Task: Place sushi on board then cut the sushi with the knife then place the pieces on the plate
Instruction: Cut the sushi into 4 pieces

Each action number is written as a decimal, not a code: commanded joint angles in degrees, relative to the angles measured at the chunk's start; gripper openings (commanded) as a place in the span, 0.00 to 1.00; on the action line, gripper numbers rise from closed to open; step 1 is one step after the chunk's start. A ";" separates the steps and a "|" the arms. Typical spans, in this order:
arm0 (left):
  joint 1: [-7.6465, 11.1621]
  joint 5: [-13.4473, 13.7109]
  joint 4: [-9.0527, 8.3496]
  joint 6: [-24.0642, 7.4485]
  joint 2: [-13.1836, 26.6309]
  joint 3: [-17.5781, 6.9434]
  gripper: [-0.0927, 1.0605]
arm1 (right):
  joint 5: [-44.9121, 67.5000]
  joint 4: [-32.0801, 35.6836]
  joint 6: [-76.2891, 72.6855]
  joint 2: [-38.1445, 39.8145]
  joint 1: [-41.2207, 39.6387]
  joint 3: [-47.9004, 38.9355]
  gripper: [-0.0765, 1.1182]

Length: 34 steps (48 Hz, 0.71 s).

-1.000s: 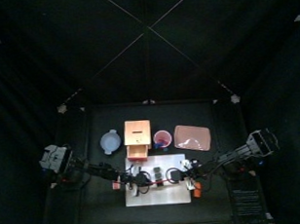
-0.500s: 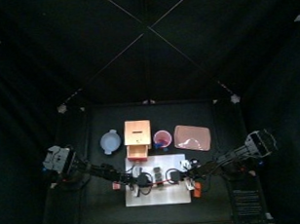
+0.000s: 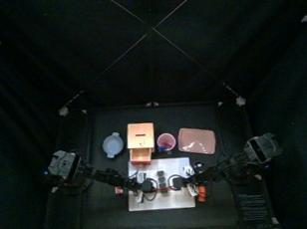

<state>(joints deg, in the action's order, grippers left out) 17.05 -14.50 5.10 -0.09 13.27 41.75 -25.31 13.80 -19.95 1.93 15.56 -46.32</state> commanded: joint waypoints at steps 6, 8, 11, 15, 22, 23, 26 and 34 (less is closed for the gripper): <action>2.55 1.23 -0.26 0.00 -6.94 0.70 0.36 | -8.09 2.81 -0.09 8.17 -0.35 0.62 0.36; 2.02 1.14 -0.18 0.00 -8.70 0.79 0.37 | -9.76 3.34 -0.09 9.84 -0.35 0.88 0.36; 0.35 0.53 0.44 0.09 -11.34 0.79 0.38 | -12.30 3.96 -0.09 12.39 -0.44 1.14 0.36; -2.37 -0.88 2.29 -0.09 -14.06 0.97 0.43 | -15.21 4.13 -0.18 15.64 -0.53 0.79 0.36; -5.10 -5.45 3.08 -0.18 -15.12 2.29 0.64 | -17.58 3.16 -1.49 19.51 -0.53 -0.26 0.36; -5.27 -6.42 2.99 -0.26 -14.94 2.46 0.68 | -17.67 2.99 -2.11 20.13 -0.62 -0.53 0.36; -5.54 -8.79 2.99 -0.26 -14.77 3.08 0.76 | -17.93 2.29 -3.78 21.45 -0.62 -1.05 0.36; -6.24 -16.61 2.81 -0.53 -15.29 4.66 0.87 | -20.13 -1.85 -11.69 26.02 -0.44 -1.85 0.36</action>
<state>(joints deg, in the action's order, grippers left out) 11.16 -28.04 8.09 -0.44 -0.70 46.76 -44.56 13.80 -29.27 25.31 15.03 -48.69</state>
